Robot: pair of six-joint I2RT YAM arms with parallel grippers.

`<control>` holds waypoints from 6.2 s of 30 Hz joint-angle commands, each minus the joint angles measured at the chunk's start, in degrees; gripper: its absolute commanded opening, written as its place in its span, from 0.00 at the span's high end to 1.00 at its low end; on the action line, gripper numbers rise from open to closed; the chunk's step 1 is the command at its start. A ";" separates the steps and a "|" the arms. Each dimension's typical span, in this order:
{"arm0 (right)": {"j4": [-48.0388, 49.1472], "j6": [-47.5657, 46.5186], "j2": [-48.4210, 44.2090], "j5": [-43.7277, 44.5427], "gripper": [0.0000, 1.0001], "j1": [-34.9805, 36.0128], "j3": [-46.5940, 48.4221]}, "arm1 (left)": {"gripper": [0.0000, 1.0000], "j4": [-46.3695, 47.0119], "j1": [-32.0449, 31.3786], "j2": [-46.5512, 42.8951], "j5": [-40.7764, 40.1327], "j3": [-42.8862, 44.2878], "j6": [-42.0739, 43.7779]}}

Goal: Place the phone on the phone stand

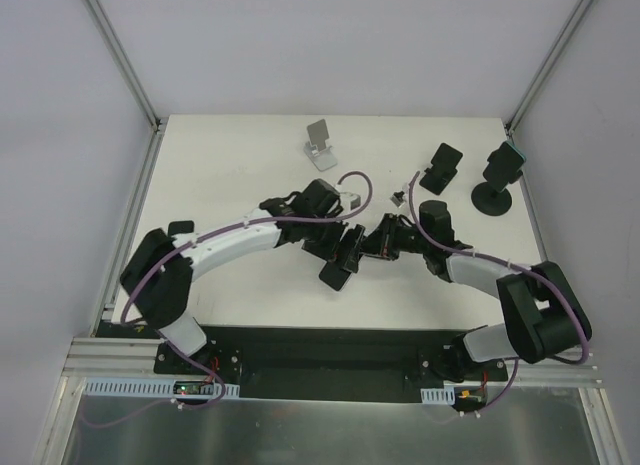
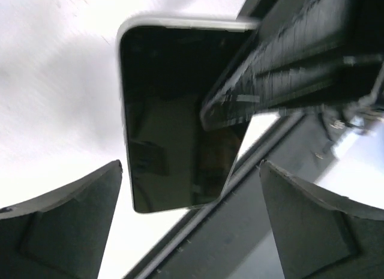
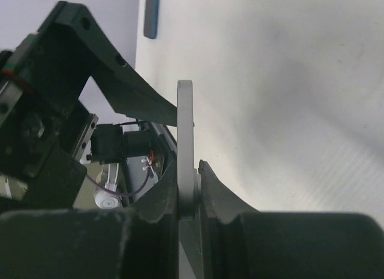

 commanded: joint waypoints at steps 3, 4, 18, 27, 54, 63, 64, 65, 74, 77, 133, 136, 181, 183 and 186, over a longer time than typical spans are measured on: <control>7.33 -2.49 -11.80 -8.86 0.99 -0.35 -0.01 | 0.07 22.05 5.51 -14.75 19.20 -15.15 -8.02; 7.24 -2.49 -13.03 -9.04 0.99 -0.36 0.17 | 0.09 24.34 5.51 -15.46 24.09 -18.30 -8.37; 7.25 1.03 -25.61 -5.62 0.99 -0.44 0.87 | 1.00 49.68 5.51 -23.55 36.89 -29.14 -14.36; -34.87 -12.34 -30.80 24.75 0.20 9.81 13.06 | 1.00 33.52 4.37 -30.49 15.29 -28.26 -4.88; -37.15 0.32 -17.00 54.24 0.04 28.47 26.36 | 1.00 33.06 2.52 -31.21 6.21 -28.96 -0.03; -34.85 2.16 -16.65 55.46 0.03 29.96 24.86 | 1.00 33.24 2.52 -30.76 6.91 -28.17 -0.03; -35.55 2.52 -15.69 55.64 0.03 29.97 25.04 | 1.00 33.41 2.52 -30.85 6.74 -28.17 -0.03; -35.65 2.78 -15.42 55.82 0.01 30.05 25.13 | 1.00 33.42 2.52 -31.03 6.56 -28.17 -0.11; -37.05 4.01 -12.35 59.33 0.14 31.55 26.71 | 1.00 33.85 2.52 -31.20 6.21 -28.09 -0.03; -37.14 3.66 -11.47 59.77 0.21 31.81 27.06 | 1.00 33.86 2.44 -31.47 6.21 -28.26 0.06; -14.29 -31.50 28.09 90.89 0.99 -11.08 53.87 | 0.01 20.41 9.91 -52.21 -6.27 -32.22 1.82; -14.29 -30.35 27.65 90.01 0.99 -11.60 52.38 | 0.01 20.41 9.99 -52.12 -5.83 -32.31 1.64; -36.18 -19.39 -13.98 60.62 0.04 7.37 22.07 | 0.03 23.12 24.66 -32.81 3.73 -27.85 -17.61; -33.11 -16.39 -16.72 47.20 0.04 8.43 15.41 | 0.25 27.51 27.56 -24.93 8.72 -24.67 -15.95; -32.40 -14.89 -22.70 38.54 0.04 11.94 10.03 | 0.37 29.37 30.38 -12.98 11.56 -15.28 -13.57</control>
